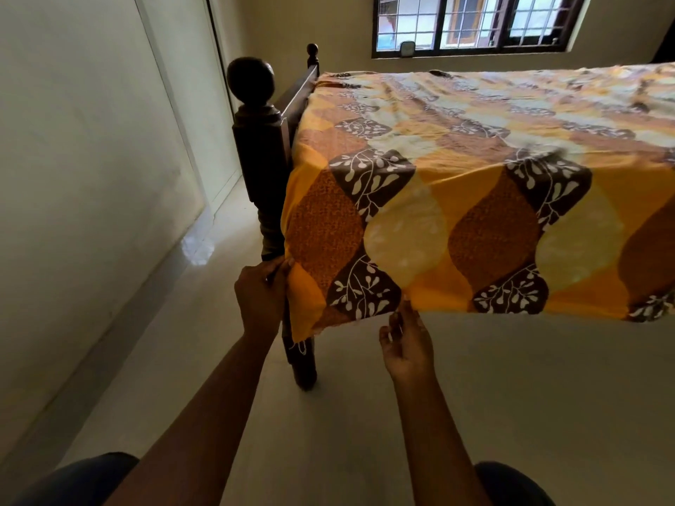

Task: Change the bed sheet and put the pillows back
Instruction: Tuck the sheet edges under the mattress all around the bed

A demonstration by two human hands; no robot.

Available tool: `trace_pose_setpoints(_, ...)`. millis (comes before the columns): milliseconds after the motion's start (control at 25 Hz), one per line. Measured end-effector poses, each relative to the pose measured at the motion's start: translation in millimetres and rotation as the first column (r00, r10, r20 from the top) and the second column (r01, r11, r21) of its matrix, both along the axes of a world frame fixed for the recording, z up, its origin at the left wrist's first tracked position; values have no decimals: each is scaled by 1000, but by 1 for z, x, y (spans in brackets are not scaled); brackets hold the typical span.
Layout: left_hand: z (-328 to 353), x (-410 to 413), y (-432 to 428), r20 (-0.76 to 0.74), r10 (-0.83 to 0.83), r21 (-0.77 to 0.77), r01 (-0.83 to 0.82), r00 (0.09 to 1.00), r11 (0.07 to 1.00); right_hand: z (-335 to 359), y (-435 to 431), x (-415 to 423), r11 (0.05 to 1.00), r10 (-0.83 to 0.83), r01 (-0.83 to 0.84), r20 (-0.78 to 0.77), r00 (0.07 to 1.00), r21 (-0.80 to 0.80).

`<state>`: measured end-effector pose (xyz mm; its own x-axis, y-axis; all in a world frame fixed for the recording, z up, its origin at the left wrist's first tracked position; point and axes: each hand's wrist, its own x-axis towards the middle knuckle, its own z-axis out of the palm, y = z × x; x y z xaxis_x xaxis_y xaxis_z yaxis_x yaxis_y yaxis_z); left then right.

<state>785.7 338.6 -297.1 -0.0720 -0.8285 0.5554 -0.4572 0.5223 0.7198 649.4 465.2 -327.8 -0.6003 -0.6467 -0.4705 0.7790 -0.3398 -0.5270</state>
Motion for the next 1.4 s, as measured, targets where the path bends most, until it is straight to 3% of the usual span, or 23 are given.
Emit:
trace_pose_setpoints(160, -1, 3, -3, 12, -17, -25, 17, 1000, 1000, -22, 4, -4, 983, -7, 31, -128, 992, 182)
trace_pose_setpoints(280, -2, 2, -3, 5, -40, -2, 40, 999, 999, -22, 4, -5, 969, -56, 92, -161, 985, 228)
trace_pose_setpoints(480, -2, 4, 1, -91, -10, 43, 14, 996, 999, -11, 39, 11, 896, 195, 24, -441, 876, 443)
trace_pose_setpoints(560, -3, 1, 4, -108, 9, 11, -8, 994, 1000, 10, 45, 16, 953, 125, 25, -466, 876, 303)
trace_pose_setpoints(680, -5, -5, 10, -215, 37, 90, -18, 976, 996, 47, 25, 20, 990, 20, -43, -177, 984, -131)
trace_pose_setpoints(760, -6, -9, 11, -227, 97, 103, -76, 969, 992, 63, 8, 26, 973, -7, 12, 20, 1000, -232)
trace_pose_setpoints(920, -5, -12, 10, -221, 69, 77, -53, 973, 996, 72, -5, 32, 947, -19, 68, 156, 988, -313)
trace_pose_setpoints(1080, -1, -15, 10, -251, 121, 172, -79, 960, 982, 76, -3, 26, 957, 14, 20, 113, 994, -290)
trace_pose_setpoints(1240, 9, -17, 14, -158, 61, 95, -46, 986, 994, 87, 1, 20, 954, 55, -33, 63, 997, -299)
trace_pose_setpoints(1320, 15, -15, 12, -147, 29, 212, 3, 989, 977, 92, 1, 17, 951, 66, -51, 40, 997, -303)
trace_pose_setpoints(1400, 24, -12, 11, -343, -37, 454, 200, 939, 868, 96, 1, 16, 951, 77, -66, 23, 997, -303)
